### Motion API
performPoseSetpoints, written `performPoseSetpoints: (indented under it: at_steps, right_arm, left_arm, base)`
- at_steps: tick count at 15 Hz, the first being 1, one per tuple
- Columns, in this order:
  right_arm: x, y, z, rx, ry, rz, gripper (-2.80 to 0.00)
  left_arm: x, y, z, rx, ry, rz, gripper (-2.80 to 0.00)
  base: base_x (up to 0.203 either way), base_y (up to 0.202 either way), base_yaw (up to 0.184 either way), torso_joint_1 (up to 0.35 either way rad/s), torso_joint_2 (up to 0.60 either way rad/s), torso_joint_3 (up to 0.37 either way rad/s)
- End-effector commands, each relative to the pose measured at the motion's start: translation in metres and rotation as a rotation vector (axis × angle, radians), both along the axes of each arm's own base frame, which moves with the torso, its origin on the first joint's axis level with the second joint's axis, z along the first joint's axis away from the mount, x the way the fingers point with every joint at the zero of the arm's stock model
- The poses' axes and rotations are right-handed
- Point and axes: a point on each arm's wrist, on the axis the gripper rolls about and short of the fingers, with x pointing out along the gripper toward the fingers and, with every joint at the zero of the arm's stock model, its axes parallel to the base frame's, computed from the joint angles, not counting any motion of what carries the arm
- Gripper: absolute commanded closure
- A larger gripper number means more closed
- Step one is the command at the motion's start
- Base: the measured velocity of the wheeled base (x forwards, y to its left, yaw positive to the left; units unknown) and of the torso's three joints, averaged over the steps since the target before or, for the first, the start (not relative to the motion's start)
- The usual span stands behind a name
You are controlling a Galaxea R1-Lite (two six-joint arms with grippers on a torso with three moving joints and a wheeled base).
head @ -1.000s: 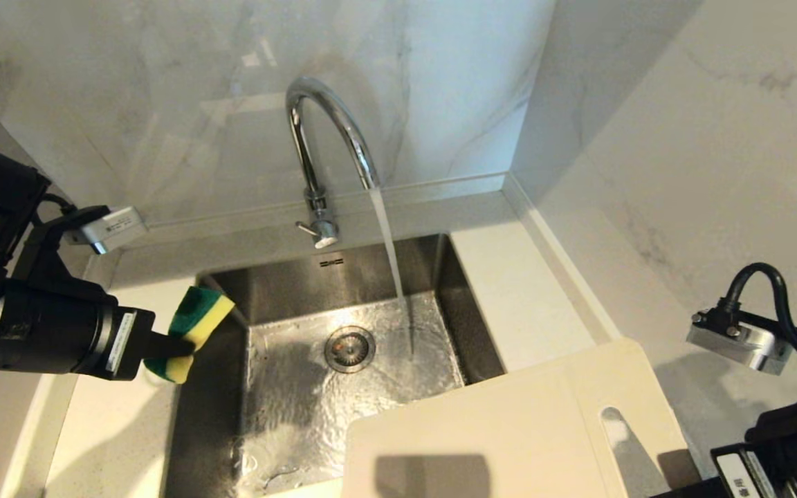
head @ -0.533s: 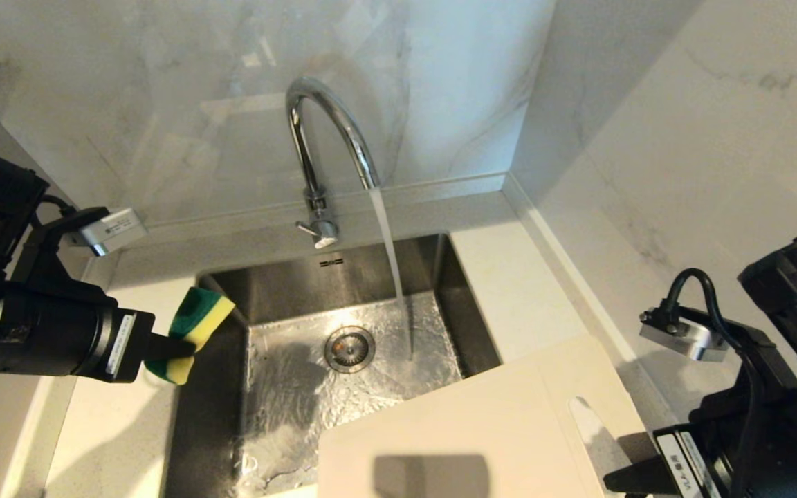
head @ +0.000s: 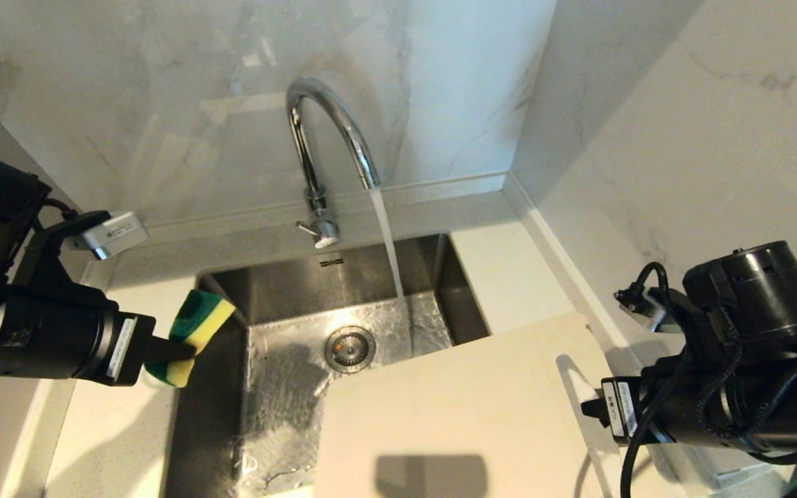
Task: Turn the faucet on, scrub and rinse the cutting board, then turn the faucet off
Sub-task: Put down the cutting board
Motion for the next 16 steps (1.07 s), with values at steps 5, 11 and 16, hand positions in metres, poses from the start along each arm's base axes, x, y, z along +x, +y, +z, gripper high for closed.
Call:
performPoseSetpoints:
  at_steps: [5,11,16]
  right_arm:
    - [-0.004,-0.012,-0.025,-0.014,0.080,-0.041,0.00]
    - [-0.008,-0.013,-0.068,-0.017,0.103,-0.049,0.00]
    - [0.016,-0.012,-0.086,0.008,0.076,-0.080,0.00]
  left_arm:
    - [0.002,-0.001,-0.003,0.009,0.013,0.001,0.00]
    - [0.003,-0.004,-0.005,0.017,0.018,-0.008,0.00]
    - [0.004,-0.007,-0.007,0.026,0.022,-0.017,0.00]
  base:
    - [0.000,0.000,0.000,0.000,0.00,0.000]
    - [0.000,0.000,0.000,0.000,0.00,0.000]
    - [0.000,0.000,0.000,0.000,0.00,0.000]
